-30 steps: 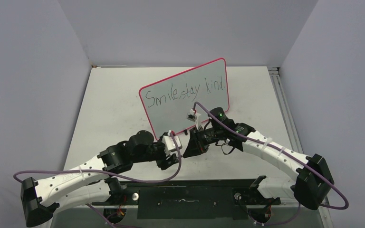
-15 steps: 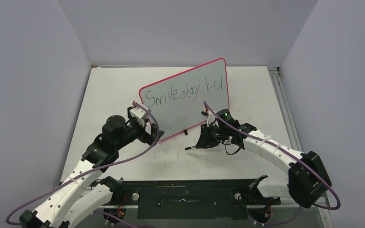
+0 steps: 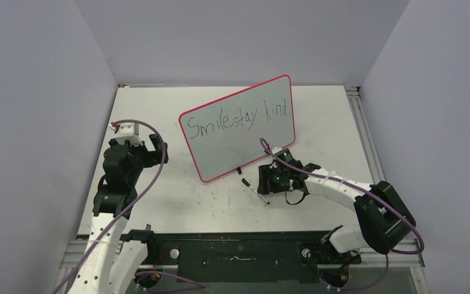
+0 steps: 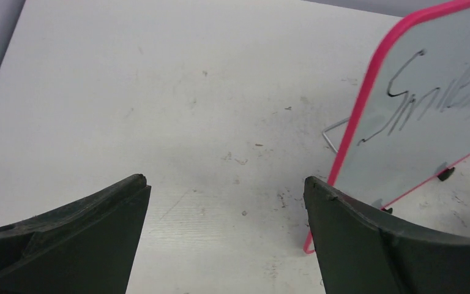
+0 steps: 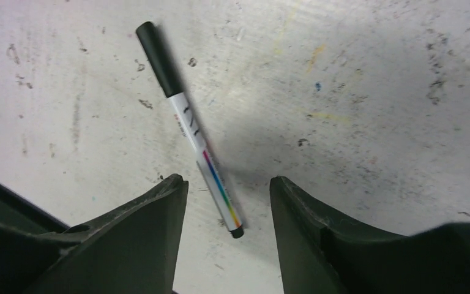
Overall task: Write a sentence on the whiteboard
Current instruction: Place the whiteboard marker at the center of the board, then reset both arms
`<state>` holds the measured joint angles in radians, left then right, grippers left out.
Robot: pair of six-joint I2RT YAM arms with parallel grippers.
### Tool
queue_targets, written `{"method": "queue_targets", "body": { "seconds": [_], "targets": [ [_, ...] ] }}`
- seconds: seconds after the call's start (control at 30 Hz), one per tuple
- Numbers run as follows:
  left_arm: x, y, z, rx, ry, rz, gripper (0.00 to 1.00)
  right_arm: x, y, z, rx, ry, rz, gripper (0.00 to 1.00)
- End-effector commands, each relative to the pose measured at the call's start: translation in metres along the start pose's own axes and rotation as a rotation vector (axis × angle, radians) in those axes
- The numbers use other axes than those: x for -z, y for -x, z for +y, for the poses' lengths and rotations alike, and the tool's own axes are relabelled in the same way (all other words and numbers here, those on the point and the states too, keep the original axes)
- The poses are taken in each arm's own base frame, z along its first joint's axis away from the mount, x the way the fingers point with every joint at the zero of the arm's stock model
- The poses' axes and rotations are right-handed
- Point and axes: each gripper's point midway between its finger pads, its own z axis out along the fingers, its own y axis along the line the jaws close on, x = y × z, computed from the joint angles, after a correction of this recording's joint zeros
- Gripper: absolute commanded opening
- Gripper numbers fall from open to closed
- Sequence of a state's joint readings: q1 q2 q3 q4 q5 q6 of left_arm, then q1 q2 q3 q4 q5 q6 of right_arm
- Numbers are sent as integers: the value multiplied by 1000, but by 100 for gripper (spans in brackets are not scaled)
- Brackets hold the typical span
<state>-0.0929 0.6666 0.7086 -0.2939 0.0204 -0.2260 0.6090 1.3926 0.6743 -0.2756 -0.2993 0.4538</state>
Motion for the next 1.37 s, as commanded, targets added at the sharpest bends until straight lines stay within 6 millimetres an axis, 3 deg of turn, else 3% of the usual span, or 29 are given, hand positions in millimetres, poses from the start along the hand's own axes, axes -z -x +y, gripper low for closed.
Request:
{"method": "queue_targets", "body": {
  "seconds": [0.0,0.13,0.23,0.3,0.47,0.67,0.77,1.1,1.33],
  "targets": [
    [1,11,30,44,179,-25,96,2,28,-20,-23,-122,-133,60],
    [5,13,39,41,232,-39,96,18,47,-31,-43,-201,-219,82],
    [9,20,45,64,273,-67,96,41,69,-47,-83,-292,-328,99],
    [11,24,47,73,290,-81,96,61,85,-55,-104,-347,-417,91],
    [20,36,52,105,333,-119,96,125,128,-68,-109,-470,-683,90],
    [27,43,50,87,326,-144,96,198,166,-48,-3,-440,-962,90],
    [31,45,46,70,299,-161,96,222,169,-44,50,-445,-1041,90],
    [40,50,42,48,267,-204,96,247,161,-53,91,-520,-1073,90],
    [42,52,43,41,274,-206,96,253,161,-54,87,-526,-1089,90]
  ]
}}
